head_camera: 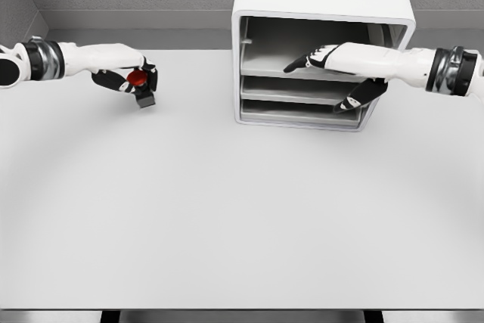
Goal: Slide open multi-storey tabletop storage cabinets and put open load switch and slide close multi-storey tabletop storage cabinets
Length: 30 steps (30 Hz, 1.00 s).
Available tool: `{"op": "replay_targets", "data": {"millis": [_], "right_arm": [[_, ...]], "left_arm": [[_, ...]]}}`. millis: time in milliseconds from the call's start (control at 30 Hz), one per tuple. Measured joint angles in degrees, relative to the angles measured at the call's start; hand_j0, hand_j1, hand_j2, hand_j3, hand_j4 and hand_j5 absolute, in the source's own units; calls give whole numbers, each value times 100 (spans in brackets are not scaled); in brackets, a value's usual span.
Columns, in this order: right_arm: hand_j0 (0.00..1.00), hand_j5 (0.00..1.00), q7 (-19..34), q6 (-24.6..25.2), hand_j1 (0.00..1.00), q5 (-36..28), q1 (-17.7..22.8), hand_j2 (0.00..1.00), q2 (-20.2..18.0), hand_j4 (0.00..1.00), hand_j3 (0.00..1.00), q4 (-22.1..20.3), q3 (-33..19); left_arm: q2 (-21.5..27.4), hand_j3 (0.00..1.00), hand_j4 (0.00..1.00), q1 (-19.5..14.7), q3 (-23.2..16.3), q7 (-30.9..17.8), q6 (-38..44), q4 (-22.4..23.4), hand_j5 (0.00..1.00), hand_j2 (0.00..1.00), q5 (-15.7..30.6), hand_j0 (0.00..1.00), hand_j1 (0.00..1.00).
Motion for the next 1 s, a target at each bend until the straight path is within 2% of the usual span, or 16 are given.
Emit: {"op": "replay_targets", "data": {"millis": [233,567,1000], "right_arm": [[95,95,2,3,95,41,44,95,132,95,95,205,6],[96,96,3,0,96,160,97,96,153,96,96,250,-7],[96,96,-20,32,96,143,228,96,124,96,96,197,-38]], "left_arm": [[288,43,43,-35,14,-1,0,-667,43,43,23,43,43],[755,43,43,-35,24,1,0,-1718,43,43,95,43,43],[931,43,43,-88,5,15,1,-2591,43,43,152,43,43]]}}
